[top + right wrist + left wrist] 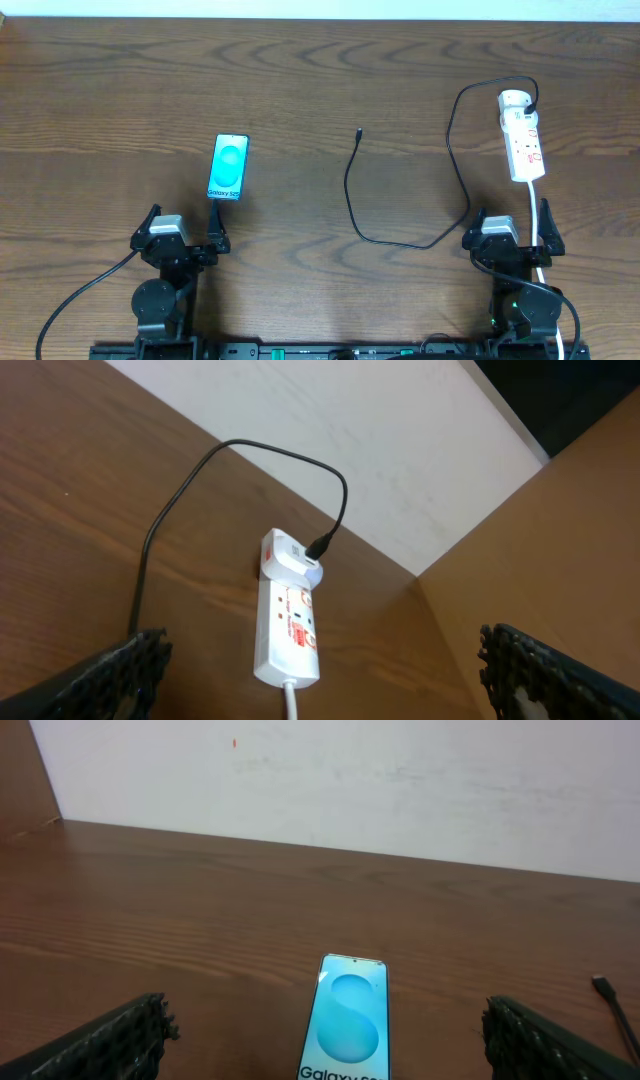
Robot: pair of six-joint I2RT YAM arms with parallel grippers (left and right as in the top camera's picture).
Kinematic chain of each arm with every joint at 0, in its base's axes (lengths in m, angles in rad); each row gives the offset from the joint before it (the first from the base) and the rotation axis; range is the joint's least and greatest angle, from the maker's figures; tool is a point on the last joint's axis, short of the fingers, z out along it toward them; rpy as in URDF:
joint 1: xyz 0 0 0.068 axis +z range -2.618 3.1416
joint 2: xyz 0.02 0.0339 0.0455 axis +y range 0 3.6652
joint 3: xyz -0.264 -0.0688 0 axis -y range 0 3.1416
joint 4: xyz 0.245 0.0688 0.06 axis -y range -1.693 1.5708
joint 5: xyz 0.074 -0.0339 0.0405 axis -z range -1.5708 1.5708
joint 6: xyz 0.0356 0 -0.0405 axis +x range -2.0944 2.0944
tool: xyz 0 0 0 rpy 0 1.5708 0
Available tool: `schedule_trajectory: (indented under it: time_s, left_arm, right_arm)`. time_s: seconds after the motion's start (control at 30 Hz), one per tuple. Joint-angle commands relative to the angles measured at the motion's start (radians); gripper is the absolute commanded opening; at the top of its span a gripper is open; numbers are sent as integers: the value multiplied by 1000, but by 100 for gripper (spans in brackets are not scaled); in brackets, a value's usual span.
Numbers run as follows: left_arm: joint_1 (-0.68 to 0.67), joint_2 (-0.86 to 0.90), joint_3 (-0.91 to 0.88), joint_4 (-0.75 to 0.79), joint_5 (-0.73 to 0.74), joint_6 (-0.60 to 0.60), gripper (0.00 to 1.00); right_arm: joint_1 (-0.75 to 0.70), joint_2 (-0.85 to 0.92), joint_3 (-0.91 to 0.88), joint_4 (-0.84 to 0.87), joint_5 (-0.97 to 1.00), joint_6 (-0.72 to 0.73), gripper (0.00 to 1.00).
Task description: Plug charger to phone and switch on socket
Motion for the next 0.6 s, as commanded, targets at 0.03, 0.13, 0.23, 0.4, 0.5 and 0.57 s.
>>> schedule_trajectory:
  time_s: [0.03, 0.13, 0.23, 0.4, 0.5, 0.57]
  left_arm:
    - [0, 29, -8, -45, 21, -9, 98]
    - [0, 70, -8, -45, 21, -8, 98]
    - [0, 102, -8, -45, 21, -8, 98]
    - [0, 136, 17, -46, 22, -8, 98]
    - [0, 165, 50, -45, 22, -8, 98]
    - [0, 195, 77, -47, 29, -8, 98]
  right_arm:
    - [0, 0, -1, 4, -7, -38, 99]
    - [0, 2, -1, -8, -63, -16, 99]
    - [0, 2, -1, -5, -258, -10, 99]
    - [-1, 2, 3, 37, -303, 242, 99]
    - [-1, 2, 23, 40, -304, 344, 99]
    - [-1, 2, 44, 30, -305, 376, 99]
